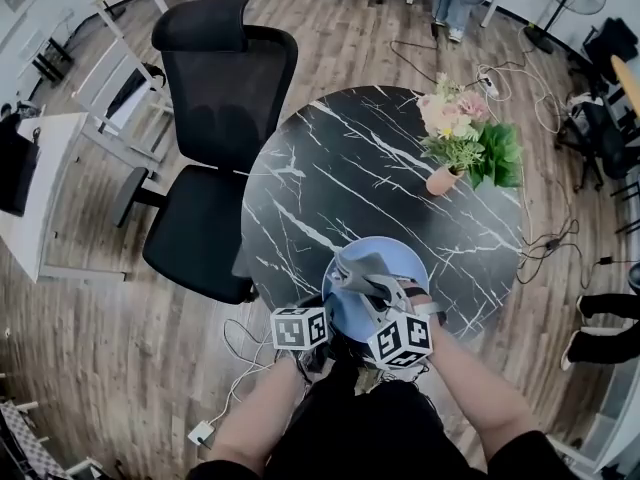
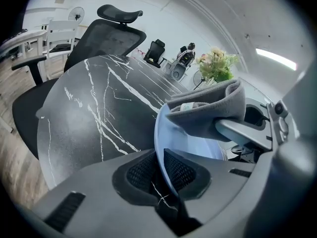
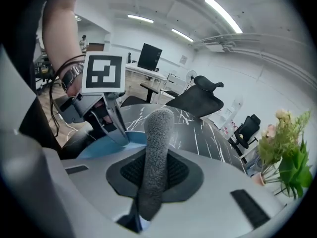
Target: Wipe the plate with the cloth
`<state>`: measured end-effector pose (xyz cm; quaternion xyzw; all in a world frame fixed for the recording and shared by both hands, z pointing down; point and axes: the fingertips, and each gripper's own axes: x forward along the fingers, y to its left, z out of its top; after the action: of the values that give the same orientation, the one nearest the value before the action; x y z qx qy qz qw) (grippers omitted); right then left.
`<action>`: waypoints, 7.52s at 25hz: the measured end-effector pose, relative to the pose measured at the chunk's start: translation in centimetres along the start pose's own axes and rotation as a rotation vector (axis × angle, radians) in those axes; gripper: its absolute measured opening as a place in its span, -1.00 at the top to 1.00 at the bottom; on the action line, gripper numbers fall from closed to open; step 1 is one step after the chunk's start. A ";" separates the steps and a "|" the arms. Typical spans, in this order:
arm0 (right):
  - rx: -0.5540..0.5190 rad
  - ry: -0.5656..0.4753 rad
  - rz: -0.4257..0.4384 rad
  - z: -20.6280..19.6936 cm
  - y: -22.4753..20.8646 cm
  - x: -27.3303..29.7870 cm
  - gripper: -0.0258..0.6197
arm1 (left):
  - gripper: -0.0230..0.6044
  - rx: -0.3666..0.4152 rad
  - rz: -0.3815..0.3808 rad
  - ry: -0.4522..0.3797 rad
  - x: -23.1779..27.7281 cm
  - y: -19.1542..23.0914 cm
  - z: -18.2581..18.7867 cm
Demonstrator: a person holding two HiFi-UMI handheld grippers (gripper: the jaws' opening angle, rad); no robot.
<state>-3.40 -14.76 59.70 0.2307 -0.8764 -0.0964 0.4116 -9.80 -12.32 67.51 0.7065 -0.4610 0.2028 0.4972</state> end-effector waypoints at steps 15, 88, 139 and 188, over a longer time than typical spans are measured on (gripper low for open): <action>-0.416 0.145 0.131 -3.2 3.0 5.5 0.73 | 0.77 -0.024 0.003 -0.015 0.2 0.2 0.0; -0.115 0.511 0.198 -13.2 7.4 -5.3 0.73 | 0.83 -0.135 0.072 -0.098 0.3 0.3 -0.1; 0.225 0.396 0.099 -7.4 2.1 4.6 0.73 | 0.83 -0.125 0.031 -0.069 0.2 0.8 0.1; 0.411 0.361 -0.002 -7.4 3.1 0.8 0.73 | 0.83 -0.112 0.068 -0.105 0.0 0.7 0.2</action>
<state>0.82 -12.26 66.15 0.3237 -0.7899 0.1258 0.5055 -10.45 -12.56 67.80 0.6712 -0.5209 0.1562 0.5038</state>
